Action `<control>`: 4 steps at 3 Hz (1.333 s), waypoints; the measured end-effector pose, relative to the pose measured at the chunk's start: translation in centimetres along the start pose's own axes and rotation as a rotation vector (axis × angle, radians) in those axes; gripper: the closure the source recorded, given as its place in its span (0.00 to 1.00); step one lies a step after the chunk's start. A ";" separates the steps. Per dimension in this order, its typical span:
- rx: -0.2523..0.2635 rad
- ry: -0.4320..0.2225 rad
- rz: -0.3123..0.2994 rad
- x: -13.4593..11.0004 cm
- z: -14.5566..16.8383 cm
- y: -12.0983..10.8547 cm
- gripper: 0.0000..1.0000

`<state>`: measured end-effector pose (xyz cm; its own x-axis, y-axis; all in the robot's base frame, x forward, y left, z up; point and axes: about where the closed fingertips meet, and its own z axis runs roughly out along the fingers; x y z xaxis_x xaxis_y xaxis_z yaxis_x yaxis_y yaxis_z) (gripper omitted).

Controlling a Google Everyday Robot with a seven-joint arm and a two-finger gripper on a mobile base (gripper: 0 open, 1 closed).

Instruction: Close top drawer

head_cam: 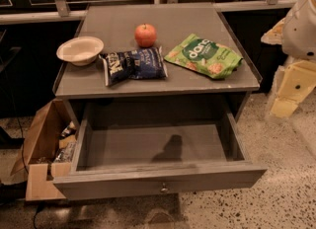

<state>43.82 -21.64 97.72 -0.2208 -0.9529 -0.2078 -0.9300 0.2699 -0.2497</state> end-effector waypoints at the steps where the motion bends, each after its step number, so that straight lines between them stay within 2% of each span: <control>1: 0.000 0.000 0.000 0.0 0.0 0.0 0.00; 2: 0.000 0.000 0.000 0.0 0.0 0.0 0.19; 4: 0.000 0.000 0.000 0.0 0.0 0.0 0.65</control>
Offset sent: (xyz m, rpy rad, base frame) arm 0.0000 0.0000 0.0000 0.0000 0.0000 0.0000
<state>43.83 -21.64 97.73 -0.2208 -0.9529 -0.2078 -0.9299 0.2699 -0.2498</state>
